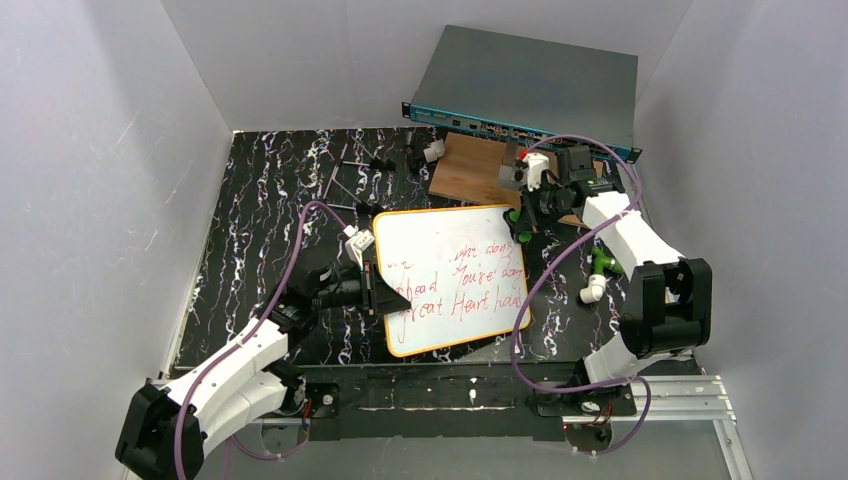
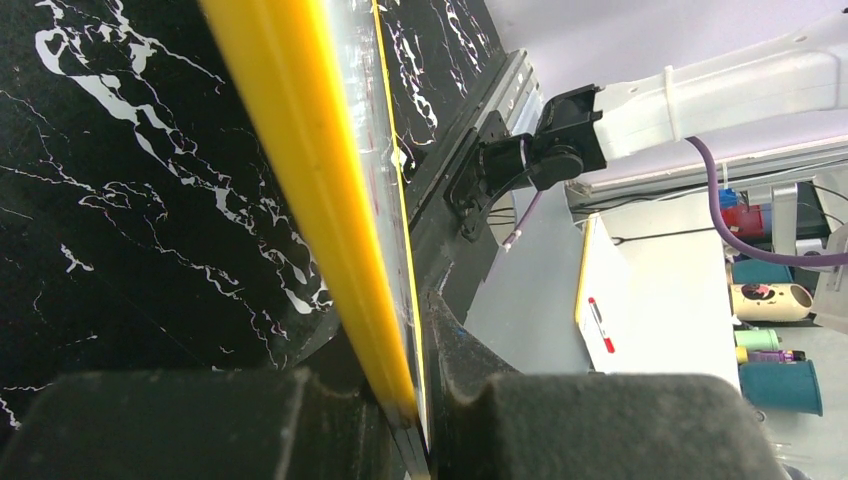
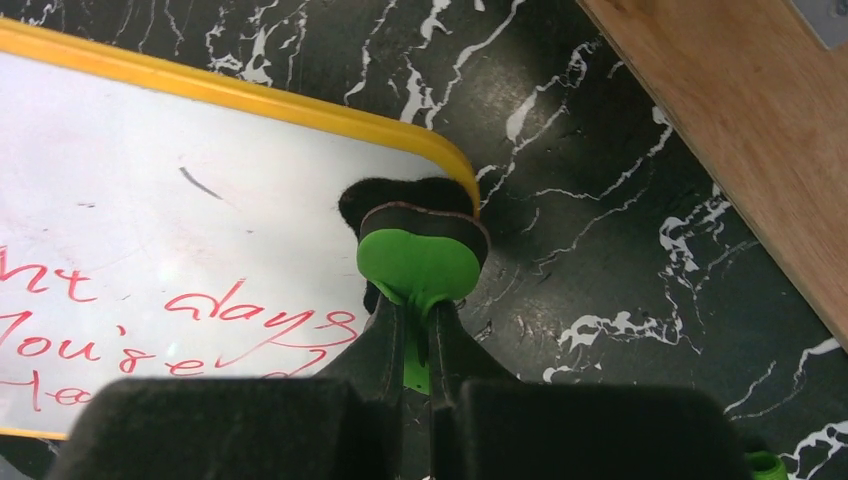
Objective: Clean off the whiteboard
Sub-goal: Erase the whiteboard at the center of the board.
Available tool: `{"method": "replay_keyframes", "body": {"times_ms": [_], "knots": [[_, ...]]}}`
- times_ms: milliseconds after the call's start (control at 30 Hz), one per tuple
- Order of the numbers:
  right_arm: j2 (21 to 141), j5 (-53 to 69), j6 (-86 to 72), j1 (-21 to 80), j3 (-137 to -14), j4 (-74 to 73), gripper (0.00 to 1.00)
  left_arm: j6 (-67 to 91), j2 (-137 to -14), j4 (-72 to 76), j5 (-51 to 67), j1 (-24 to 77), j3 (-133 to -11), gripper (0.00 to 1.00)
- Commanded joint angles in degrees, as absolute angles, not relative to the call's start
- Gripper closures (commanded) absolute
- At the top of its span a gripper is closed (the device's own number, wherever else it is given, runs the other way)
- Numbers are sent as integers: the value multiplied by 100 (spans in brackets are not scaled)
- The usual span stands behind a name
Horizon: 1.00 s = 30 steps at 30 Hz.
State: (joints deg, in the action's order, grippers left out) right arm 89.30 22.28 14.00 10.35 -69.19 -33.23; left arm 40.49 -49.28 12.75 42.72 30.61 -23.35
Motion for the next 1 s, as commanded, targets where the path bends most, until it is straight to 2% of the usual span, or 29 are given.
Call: {"method": "replay_keyframes", "body": {"times_ms": [0, 133, 500, 767, 967], "knots": [[8833, 2828, 1634, 1431, -6962, -3403, 99, 3612, -4654, 2580, 5081, 3174, -2618, 100], [8623, 3063, 1698, 1612, -6982, -3422, 99, 3618, -4664, 2576, 5089, 3175, -2617, 100], [8986, 1693, 1404, 1043, -7392, -3194, 99, 3616, -4624, 2536, 5100, 3175, -2616, 100], [8693, 2548, 2001, 1108, -6709, -3379, 99, 3585, -4563, 2524, 5085, 3173, -2588, 100], [8337, 3136, 2289, 1550, -6404, -3493, 99, 3653, -4646, 2668, 5111, 3173, -2580, 100]]}}
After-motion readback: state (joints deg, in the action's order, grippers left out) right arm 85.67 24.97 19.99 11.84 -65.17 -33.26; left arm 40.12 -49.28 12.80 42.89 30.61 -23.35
